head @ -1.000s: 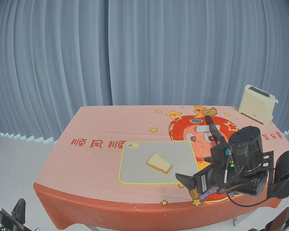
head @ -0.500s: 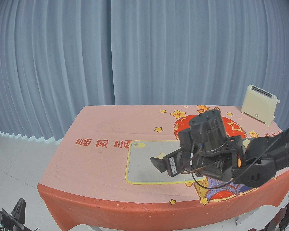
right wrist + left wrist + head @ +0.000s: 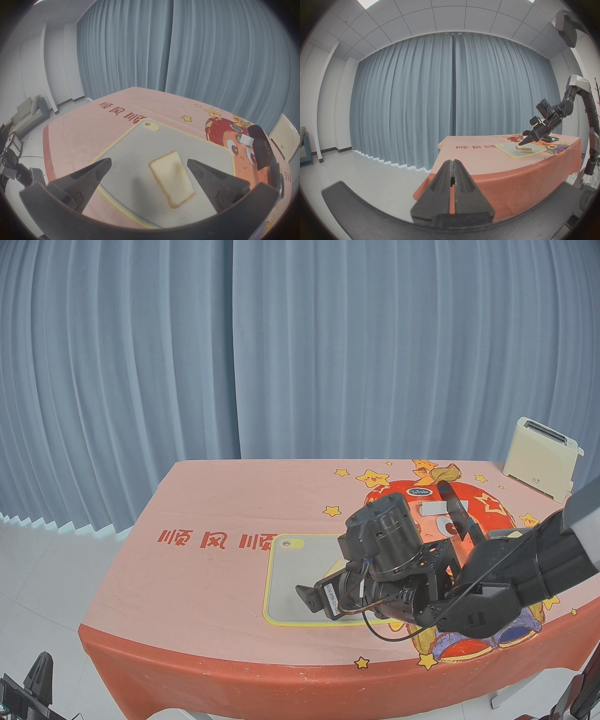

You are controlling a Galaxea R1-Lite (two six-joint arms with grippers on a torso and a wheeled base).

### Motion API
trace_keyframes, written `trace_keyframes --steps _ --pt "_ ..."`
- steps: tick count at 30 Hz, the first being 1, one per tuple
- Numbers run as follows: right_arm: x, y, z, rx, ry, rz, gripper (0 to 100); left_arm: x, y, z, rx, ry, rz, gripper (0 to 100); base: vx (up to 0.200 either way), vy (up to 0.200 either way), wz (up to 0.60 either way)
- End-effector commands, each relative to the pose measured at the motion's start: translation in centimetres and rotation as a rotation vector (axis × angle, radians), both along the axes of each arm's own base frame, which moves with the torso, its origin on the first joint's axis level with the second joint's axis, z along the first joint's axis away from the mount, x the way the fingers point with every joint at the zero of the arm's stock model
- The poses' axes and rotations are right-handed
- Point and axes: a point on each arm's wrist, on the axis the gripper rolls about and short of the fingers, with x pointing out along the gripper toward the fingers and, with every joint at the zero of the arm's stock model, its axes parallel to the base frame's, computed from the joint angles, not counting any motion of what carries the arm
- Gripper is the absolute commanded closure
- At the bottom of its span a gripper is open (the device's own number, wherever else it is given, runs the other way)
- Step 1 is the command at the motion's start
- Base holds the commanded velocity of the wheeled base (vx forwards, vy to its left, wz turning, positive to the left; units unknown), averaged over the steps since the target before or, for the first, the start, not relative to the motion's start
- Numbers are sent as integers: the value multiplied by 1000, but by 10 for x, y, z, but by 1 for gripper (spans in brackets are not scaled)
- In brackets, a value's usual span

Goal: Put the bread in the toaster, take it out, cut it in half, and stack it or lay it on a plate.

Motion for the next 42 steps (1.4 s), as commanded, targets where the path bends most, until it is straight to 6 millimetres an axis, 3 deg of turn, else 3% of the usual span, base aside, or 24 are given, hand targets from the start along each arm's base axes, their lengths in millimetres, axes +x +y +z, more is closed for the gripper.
trace_keyframes --steps 1,42 --pt "0 7 -9 -12 11 11 0 1 0 -5 0 7 0 100 0 0 0" --pt "1 22 -33 -28 50 5 0 1 0 -5 0 7 0 100 0 0 0"
